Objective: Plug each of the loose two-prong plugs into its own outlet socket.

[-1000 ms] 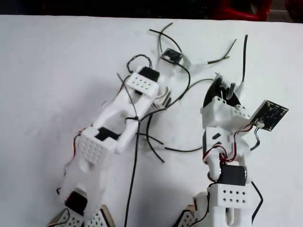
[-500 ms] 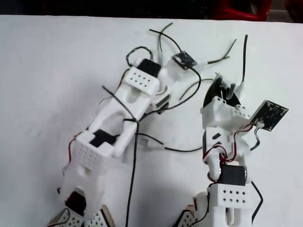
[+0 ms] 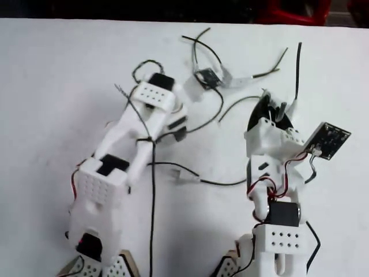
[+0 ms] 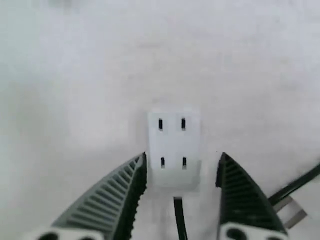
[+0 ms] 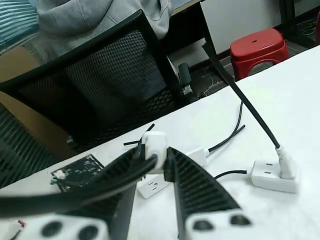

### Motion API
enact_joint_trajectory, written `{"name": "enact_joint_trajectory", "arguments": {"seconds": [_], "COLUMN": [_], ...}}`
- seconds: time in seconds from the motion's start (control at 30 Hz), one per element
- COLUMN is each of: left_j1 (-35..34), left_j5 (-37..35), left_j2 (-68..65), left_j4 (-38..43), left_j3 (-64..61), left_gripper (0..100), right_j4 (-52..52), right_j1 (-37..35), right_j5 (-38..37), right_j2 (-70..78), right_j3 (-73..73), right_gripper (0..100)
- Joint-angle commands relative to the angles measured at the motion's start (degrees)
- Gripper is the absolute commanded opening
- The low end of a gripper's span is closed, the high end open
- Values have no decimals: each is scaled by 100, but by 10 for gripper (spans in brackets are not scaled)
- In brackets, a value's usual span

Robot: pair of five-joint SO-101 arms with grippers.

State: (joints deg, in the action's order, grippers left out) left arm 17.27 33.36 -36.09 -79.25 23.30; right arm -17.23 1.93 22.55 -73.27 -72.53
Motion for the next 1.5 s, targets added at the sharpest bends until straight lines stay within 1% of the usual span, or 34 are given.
{"name": "enact_joint_trajectory", "arguments": {"seconds": [0.0,0.2,0.27,0.33,0.47,0.63,0.67,0.83,0.93,1.03,1.13,1.27,1.4,1.47], "left_j1": [-145,-145,-242,-356,-743,-1358,-1490,-2097,-2360,-2413,-2413,-2413,-2440,-2642], "left_j5": [35,18,-211,-360,-642,-1099,-1134,-1099,-1116,-1116,-1108,-1134,-1143,-1257], "left_j2": [549,919,1314,1807,2615,3169,3240,3547,3837,4435,5332,6519,7407,7802], "left_j4": [0,-369,-527,-651,-958,-1380,-1459,-1530,-1495,-1284,-905,-360,123,396], "left_j3": [44,26,26,-18,-18,-18,-18,-26,-185,-686,-1503,-2910,-4360,-5037], "left_gripper": [268,264,264,264,264,263,255,152,154,151,152,154,151,151], "right_j4": [101,84,75,66,57,48,48,48,48,48,-4,-391,-716,-760], "right_j1": [4,-154,-189,-268,-567,-892,-963,-1393,-1622,-1833,-2044,-2237,-2484,-2712], "right_j5": [-167,-185,-193,-396,-818,-1152,-1240,-1618,-1864,-2066,-2251,-2330,-2347,-2602], "right_j2": [-66,-66,-66,-57,127,1095,1323,2211,2431,2484,2510,2510,2519,2519], "right_j3": [44,18,18,18,26,396,492,853,941,941,949,1143,1451,1503], "right_gripper": [17,17,17,17,17,17,17,17,17,17,17,17,17,17]}}
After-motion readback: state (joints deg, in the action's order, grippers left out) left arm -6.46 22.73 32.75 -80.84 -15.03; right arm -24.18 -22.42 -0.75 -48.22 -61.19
